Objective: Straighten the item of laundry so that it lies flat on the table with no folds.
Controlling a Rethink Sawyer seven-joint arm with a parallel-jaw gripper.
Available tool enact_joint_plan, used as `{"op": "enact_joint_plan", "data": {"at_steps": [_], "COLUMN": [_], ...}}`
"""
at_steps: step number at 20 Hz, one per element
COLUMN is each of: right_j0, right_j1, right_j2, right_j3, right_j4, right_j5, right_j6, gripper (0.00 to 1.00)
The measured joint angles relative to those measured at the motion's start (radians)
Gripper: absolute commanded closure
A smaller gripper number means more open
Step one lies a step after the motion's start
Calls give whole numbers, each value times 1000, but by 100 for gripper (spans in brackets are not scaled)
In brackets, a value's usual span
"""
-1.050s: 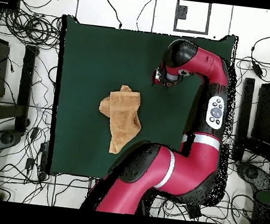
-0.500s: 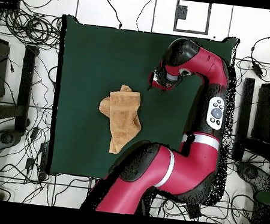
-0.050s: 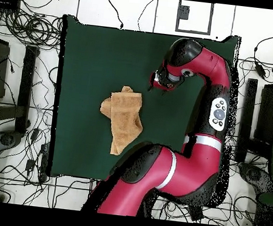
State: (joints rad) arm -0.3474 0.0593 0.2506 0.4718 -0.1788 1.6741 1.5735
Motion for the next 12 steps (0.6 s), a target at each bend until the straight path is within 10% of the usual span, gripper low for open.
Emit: {"op": "enact_joint_plan", "data": {"at_steps": [12], "right_j0": [13], "right_j1": [-105], "right_j2": [-18], "right_j3": [139], "right_j4": [-4], "right_j5": [-322], "right_j6": [0], "gripper": [0]}}
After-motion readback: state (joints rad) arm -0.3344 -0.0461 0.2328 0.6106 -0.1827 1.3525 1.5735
